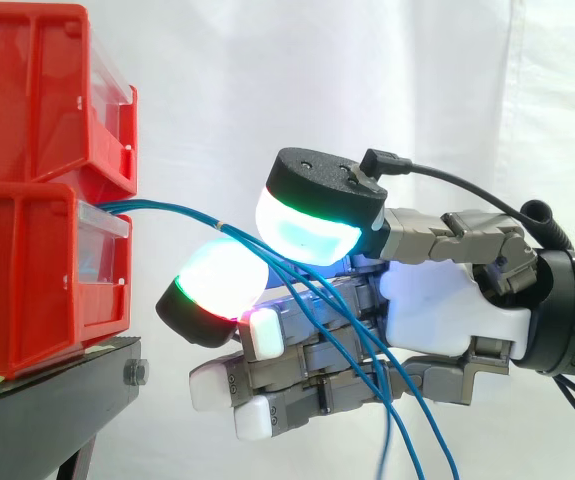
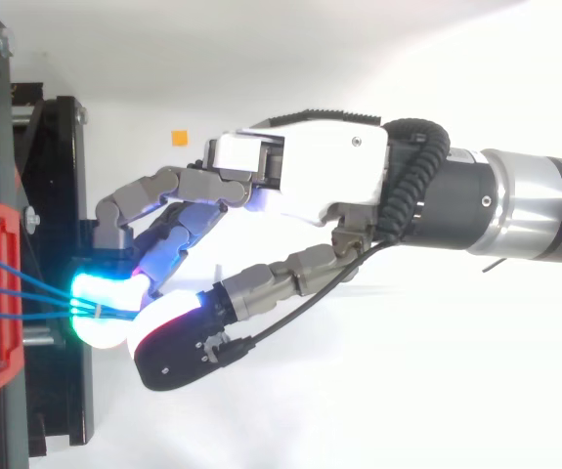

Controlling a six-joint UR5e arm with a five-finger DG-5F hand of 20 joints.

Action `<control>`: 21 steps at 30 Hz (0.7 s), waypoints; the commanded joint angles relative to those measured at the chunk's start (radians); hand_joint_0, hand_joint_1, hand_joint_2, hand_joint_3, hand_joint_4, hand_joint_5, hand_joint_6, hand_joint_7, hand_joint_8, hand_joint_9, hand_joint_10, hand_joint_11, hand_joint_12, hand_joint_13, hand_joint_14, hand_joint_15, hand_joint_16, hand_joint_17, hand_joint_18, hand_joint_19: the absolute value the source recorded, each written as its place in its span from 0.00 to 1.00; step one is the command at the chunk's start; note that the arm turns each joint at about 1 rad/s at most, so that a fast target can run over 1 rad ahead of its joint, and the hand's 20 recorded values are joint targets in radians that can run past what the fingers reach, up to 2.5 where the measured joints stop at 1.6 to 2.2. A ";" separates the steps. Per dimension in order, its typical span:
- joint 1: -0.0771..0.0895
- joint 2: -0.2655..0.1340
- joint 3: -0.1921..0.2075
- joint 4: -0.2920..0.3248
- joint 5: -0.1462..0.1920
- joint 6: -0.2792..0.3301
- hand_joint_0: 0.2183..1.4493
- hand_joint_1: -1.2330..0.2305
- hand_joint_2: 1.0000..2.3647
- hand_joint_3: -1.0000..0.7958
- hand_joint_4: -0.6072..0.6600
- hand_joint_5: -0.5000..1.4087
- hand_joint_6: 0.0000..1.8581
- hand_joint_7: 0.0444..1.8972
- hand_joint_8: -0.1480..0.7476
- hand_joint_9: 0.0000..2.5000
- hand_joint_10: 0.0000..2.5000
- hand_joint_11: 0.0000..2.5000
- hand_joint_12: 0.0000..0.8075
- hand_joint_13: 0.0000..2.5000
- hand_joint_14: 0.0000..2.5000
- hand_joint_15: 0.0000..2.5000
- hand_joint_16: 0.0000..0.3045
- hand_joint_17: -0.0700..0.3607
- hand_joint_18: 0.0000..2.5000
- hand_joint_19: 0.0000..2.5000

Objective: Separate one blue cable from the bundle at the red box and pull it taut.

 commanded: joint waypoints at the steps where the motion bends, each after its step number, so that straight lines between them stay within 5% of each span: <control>1: -0.003 0.000 0.000 0.001 -0.002 0.002 0.32 0.32 0.01 0.45 0.63 0.17 0.47 0.57 0.52 0.34 0.01 0.28 0.44 0.28 0.01 0.15 0.13 0.37 0.23 0.20; 21: -0.013 0.000 0.001 0.004 -0.020 0.001 0.32 0.38 0.00 0.30 0.65 0.19 0.47 0.62 0.53 0.40 0.01 0.32 0.44 0.33 0.01 0.17 0.13 0.37 0.26 0.22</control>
